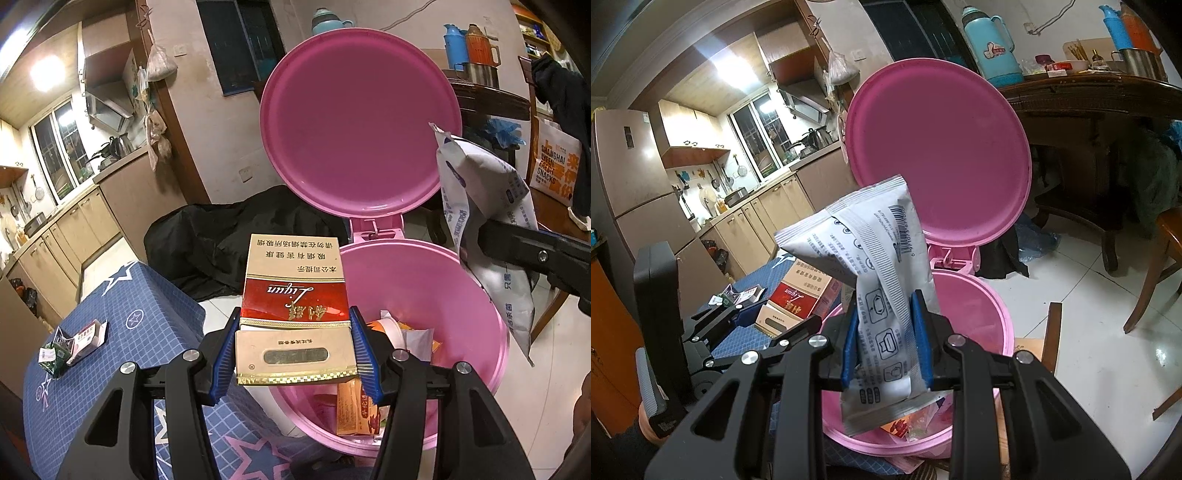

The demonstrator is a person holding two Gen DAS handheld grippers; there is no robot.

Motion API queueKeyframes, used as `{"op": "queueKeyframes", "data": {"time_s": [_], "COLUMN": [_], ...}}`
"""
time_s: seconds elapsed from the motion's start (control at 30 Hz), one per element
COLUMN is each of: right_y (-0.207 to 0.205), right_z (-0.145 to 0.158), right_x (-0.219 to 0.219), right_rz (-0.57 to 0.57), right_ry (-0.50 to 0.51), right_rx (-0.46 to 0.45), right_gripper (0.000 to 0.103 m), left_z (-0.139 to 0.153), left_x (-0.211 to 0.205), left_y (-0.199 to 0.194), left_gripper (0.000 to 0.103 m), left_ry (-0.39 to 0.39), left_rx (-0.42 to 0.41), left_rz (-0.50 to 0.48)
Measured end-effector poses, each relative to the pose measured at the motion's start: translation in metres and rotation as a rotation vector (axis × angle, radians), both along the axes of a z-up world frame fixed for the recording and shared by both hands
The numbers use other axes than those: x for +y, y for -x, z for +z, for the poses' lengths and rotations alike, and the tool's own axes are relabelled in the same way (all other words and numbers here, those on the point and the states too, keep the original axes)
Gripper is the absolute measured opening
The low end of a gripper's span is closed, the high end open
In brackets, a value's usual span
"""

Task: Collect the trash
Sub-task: 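Carry both items over the pink bin and open both tools to drop them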

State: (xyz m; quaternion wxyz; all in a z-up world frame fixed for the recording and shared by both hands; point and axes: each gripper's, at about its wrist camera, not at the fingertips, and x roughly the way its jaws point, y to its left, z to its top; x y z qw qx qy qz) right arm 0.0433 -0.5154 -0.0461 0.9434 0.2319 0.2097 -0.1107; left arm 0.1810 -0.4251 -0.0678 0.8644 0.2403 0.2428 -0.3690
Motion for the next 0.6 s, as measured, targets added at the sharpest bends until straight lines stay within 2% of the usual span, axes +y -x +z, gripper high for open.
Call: {"op": "queueKeyframes", "data": {"time_s": [0.17,0.23,0.27,0.3,0.33,0.6], "right_y": [-0.006,-0.012,-0.013,-0.013,-0.012,-0.006], "right_z": [-0.001,-0.003,-0.003,-0.002,-0.002,-0.004], "right_x": [-0.002,-0.003,-0.005,-0.007,-0.01,-0.013], "right_rz": [0.003,0.016,-0.006,-0.011,-0.017,-0.034], "right_ry": [0.003,-0.001,0.002,-0.006,-0.019,-0.029], "right_rx": [0.015,0.04,0.045,0.04,0.029,0.017], "right_gripper": [0.026,0.031,0.039,0.052,0.054,0.054], "left_z": [0.003,0.004,0.005,0.006,0.007,0.005], "left_x": [-0.002,-0.004,-0.004,-0.005,-0.005,-0.003], "left_y": [-0.008,-0.013,-0.015,-0.018,-0.019,-0.026], "left_gripper": [0.058,0.06,0.063,0.065,0.067,0.068], "left_ry": [0.041,0.064,0.073,0.079,0.081,0.09], "left_rx": [0.045,0.071,0.07,0.058,0.055,0.083], "left_rz": [-0.034,-0.067,-0.07,-0.063,-0.062,-0.042]}}
